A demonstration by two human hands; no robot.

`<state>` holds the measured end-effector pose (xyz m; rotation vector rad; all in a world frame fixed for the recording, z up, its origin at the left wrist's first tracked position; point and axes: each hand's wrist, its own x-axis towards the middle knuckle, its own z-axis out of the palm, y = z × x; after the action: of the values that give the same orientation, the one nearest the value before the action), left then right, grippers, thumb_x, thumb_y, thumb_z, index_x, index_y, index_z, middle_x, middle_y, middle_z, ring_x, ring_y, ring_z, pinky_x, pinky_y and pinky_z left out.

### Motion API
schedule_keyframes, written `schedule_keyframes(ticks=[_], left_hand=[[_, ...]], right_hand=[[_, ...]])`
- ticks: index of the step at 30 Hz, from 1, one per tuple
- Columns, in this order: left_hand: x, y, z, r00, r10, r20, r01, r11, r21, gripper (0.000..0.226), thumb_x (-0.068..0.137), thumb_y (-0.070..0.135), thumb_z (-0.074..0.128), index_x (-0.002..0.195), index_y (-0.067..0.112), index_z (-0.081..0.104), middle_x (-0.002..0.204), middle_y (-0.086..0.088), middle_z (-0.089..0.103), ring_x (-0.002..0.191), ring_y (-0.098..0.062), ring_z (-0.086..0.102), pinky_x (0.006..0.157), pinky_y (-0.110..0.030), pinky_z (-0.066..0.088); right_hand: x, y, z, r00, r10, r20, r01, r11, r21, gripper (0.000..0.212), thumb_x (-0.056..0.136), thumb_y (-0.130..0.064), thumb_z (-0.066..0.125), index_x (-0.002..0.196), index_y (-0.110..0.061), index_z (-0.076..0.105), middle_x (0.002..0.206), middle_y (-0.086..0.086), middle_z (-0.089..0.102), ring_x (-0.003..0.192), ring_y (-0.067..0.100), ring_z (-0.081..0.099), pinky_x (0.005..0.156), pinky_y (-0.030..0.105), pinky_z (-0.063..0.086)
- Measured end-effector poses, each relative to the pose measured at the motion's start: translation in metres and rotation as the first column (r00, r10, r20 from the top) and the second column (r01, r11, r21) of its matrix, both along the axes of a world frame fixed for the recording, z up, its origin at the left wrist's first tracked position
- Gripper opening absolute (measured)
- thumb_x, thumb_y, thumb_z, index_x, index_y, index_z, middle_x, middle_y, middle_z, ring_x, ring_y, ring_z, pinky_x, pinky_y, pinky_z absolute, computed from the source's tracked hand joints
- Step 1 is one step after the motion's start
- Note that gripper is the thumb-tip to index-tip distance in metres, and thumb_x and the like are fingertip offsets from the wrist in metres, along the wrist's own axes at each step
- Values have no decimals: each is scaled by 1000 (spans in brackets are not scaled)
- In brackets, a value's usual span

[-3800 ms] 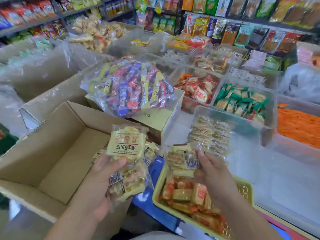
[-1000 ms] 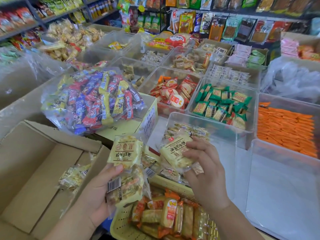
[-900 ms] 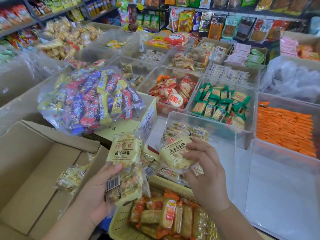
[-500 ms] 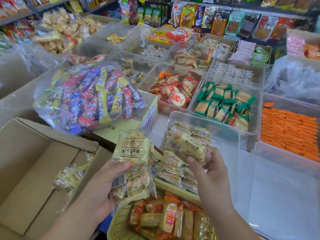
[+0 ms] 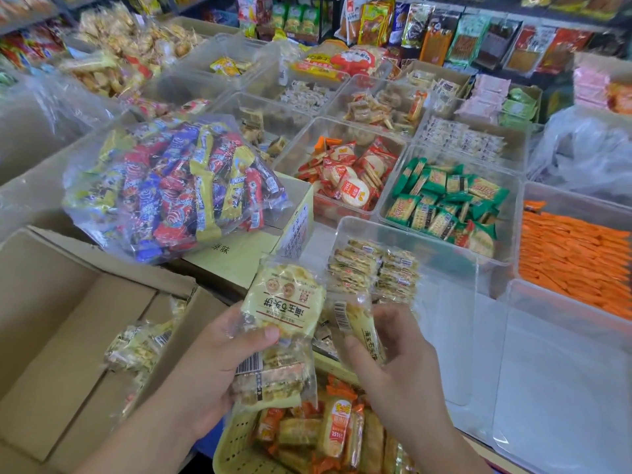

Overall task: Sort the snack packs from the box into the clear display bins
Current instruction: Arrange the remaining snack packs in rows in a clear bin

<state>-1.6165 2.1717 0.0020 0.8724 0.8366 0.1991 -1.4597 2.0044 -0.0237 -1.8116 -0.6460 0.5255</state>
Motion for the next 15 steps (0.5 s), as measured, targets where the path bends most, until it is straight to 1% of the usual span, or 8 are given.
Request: schedule_keyframes(ticks=[1,3,5,6,7,9,12,15], left_hand=[[0,0,0,1000,-16,9,16,1000,6,63,52,31,101,110,29,76,120,-17,75,104,-38,74,71,-47,63],[0,0,0,999,-34,25,34,999,11,74,43,34,104,112,28,76,120,-17,75,104,-37,75,71,-46,63],[-1,0,-2,999,-10,35,10,1000,8,70,43,31,104,108,25,77,118,-19,75,99,-38,76,68,-45,63],[-1,1,-3,999,14,37,-14,1000,6,61,48,27,102,105,24,78,116,-19,75,96,-38,76,66,-45,63],[-1,2,-5,998,49,39,-49,999,2,50,56,20,98,103,24,79,115,-20,75,95,-38,77,65,-45,63],[-2,5,-8,989,140,48,-140,990,-10,36,65,17,85,100,23,79,115,-19,76,94,-38,77,64,-46,63],[-3,10,-11,974,225,36,-224,974,-25,52,57,20,90,107,18,74,116,-17,76,96,-39,76,68,-59,63],[-5,14,-17,958,284,39,-282,958,-49,48,57,23,88,103,17,74,117,-18,75,97,-40,76,75,-63,61]], right_hand=[[1,-1,1,1000,-5,-1,5,1000,-26,40,75,-57,69,111,-44,54,96,-15,72,86,9,69,76,29,57],[6,-2,6,1000,14,15,-13,998,-64,44,77,-61,65,119,-53,52,90,-23,71,79,-2,66,65,16,51],[17,-3,10,998,61,20,-59,992,-113,37,83,-51,63,119,-55,58,74,-20,67,56,4,55,49,17,41],[24,-4,10,996,89,20,-85,986,-144,32,85,-42,63,116,-52,61,71,-16,66,52,8,53,47,24,40],[32,-3,9,995,101,21,-96,980,-172,28,86,-36,63,111,-48,64,75,-14,68,57,11,57,51,31,45],[51,-1,8,997,70,31,-62,977,-206,23,85,-27,68,102,-42,65,85,-14,71,69,11,65,57,32,51],[86,12,6,995,-16,98,37,976,-216,26,82,-19,73,91,-39,61,86,-18,69,67,3,64,48,20,45],[121,40,1,972,-64,227,124,958,-258,23,82,-19,72,90,-33,56,80,-14,66,68,3,61,50,26,42]])
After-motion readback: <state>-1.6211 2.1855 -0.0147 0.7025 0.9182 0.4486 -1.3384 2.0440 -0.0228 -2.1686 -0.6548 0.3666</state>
